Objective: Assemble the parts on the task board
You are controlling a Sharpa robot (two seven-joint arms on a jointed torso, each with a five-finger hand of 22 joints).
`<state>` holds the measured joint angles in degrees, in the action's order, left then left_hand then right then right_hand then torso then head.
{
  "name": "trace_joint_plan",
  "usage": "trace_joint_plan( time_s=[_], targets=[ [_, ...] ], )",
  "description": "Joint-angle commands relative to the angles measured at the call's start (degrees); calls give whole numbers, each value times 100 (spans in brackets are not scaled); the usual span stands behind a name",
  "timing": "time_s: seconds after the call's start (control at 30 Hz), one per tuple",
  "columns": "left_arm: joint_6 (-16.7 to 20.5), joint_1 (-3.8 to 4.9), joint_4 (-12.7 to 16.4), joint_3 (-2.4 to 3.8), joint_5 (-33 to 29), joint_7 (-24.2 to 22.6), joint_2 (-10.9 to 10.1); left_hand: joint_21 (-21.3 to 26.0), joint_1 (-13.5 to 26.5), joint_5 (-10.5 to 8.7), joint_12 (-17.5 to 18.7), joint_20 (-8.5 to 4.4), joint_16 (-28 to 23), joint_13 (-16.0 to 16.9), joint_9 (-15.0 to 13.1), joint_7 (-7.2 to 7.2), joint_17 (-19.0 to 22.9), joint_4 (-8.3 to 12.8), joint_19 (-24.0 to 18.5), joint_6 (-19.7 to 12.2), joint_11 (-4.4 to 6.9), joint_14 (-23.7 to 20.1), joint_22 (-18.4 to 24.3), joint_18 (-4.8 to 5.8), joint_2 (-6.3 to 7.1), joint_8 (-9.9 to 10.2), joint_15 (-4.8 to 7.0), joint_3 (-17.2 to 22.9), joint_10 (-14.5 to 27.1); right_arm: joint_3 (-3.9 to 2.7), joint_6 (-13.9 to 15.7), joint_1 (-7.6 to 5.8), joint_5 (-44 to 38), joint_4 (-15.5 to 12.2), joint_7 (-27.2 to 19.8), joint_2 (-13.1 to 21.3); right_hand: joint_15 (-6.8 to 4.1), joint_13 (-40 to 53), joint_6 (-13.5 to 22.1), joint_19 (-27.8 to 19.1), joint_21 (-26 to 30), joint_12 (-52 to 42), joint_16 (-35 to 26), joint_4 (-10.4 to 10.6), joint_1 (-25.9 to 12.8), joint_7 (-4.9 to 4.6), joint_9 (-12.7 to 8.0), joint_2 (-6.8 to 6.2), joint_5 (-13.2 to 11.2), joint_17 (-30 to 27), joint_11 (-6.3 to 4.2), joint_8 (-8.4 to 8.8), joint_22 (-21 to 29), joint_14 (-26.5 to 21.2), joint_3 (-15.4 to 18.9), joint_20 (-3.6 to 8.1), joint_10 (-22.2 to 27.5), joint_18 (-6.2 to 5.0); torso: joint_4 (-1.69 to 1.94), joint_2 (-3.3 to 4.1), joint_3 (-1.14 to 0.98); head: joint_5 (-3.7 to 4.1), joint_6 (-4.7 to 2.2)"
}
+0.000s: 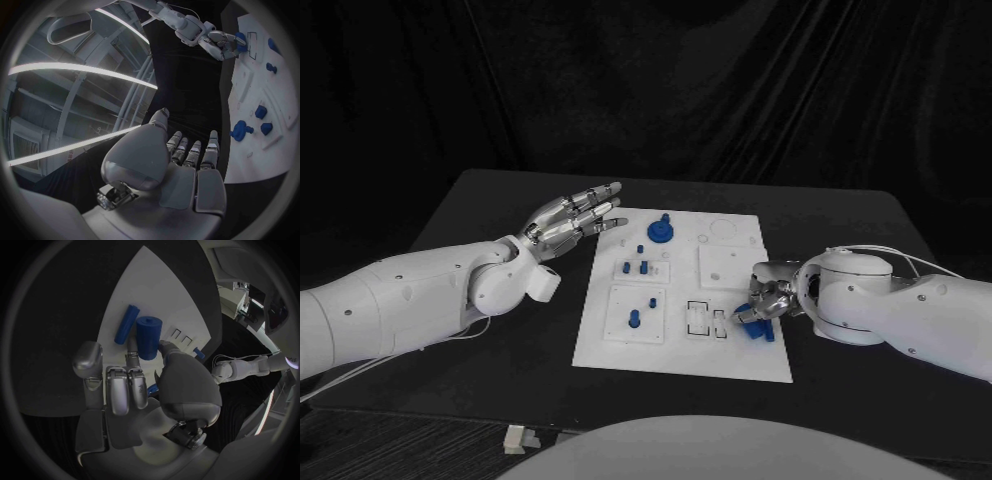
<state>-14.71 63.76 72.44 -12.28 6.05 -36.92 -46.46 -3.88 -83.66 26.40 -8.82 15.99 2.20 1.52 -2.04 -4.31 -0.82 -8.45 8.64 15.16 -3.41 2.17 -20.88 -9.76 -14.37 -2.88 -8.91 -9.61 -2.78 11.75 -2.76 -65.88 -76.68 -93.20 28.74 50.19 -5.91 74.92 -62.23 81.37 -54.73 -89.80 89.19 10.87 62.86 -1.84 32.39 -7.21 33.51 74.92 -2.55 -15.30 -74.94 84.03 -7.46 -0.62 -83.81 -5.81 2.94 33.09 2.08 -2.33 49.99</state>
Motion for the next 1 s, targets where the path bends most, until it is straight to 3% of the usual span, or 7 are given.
trace_joint_plan(
  time_s=[0.03,0.2,0.27,0.5,0.67,0.83,1.0],
  targets=[
    [-88,-10,4,6,-38,-36,12,30,-11,30,8,10,0,0,0,-9,4,18,-18,-33,-21,-22,5,-47,-53,-9,-28,21,35,15,370,37,629,-30,-149,49,3,1508,-17,-16,21,-20,-21,-567,309,42,103,201,511,1342,-11,-25,-679,554,-564,9,-619,-44,7,-4,0,-10,1],
    [-82,-11,0,6,-38,-31,11,32,-11,40,9,10,1,0,0,-12,4,22,-21,-36,-22,-23,8,-47,-63,-8,-28,32,37,14,673,-13,1297,-190,-221,210,-4,1508,-7,-16,39,-20,-22,-643,215,50,220,198,799,1341,-21,-67,-675,554,-705,15,-619,-47,2,-9,6,-31,1],
    [-79,-11,-4,6,-38,-30,12,32,-11,40,9,10,1,0,0,-12,4,22,-21,-36,-22,-23,8,-47,-63,-8,-28,32,37,14,792,-82,1616,-266,-249,267,-13,1508,-16,4,-6,-20,-2,-664,100,59,309,210,1000,1373,-34,-107,-684,563,-805,25,-619,-41,-1,-8,7,-39,1],
    [-79,-11,-24,6,-38,-27,38,33,-10,48,10,11,0,0,-1,-13,4,25,-22,-35,-24,-24,10,-47,-70,-9,-29,40,39,14,973,-305,2654,-431,-318,306,-19,1508,35,-2,27,-20,-8,-701,-83,53,435,241,1228,1364,-33,-140,-675,561,-970,32,-619,-47,6,-19,10,-24,1],
    [-93,-12,-36,6,-38,-30,64,33,-9,60,6,11,3,0,0,-12,3,28,-22,-41,-26,-23,9,-48,-75,-8,-30,47,39,15,838,-329,2913,-375,-239,180,7,1508,129,-33,109,-20,-35,-653,-284,18,460,255,1077,1321,-1,-92,-655,550,-1003,14,-619,-57,22,-22,14,-19,1],
    [-106,-14,-42,6,-38,-27,69,33,-7,68,12,12,3,-1,1,-13,3,29,-23,-47,-27,-23,12,-48,-81,-7,-31,53,41,15,646,-283,3005,-261,-125,42,27,1508,171,-57,158,-20,-44,-614,-432,-4,469,275,866,1309,21,-54,-644,546,-1012,-5,-619,-65,6,-18,16,-52,1],
    [-106,-16,-48,6,-38,-19,75,33,-4,77,10,12,4,0,0,-13,2,30,-22,-47,-28,-23,11,-48,-89,-7,-34,61,42,15,441,-214,3032,-116,-31,-79,46,1508,220,-73,199,-20,-64,-572,-572,-28,470,302,560,1277,44,-2,-633,537,-1002,-25,-619,-73,18,-9,18,-52,1]
  ],
)
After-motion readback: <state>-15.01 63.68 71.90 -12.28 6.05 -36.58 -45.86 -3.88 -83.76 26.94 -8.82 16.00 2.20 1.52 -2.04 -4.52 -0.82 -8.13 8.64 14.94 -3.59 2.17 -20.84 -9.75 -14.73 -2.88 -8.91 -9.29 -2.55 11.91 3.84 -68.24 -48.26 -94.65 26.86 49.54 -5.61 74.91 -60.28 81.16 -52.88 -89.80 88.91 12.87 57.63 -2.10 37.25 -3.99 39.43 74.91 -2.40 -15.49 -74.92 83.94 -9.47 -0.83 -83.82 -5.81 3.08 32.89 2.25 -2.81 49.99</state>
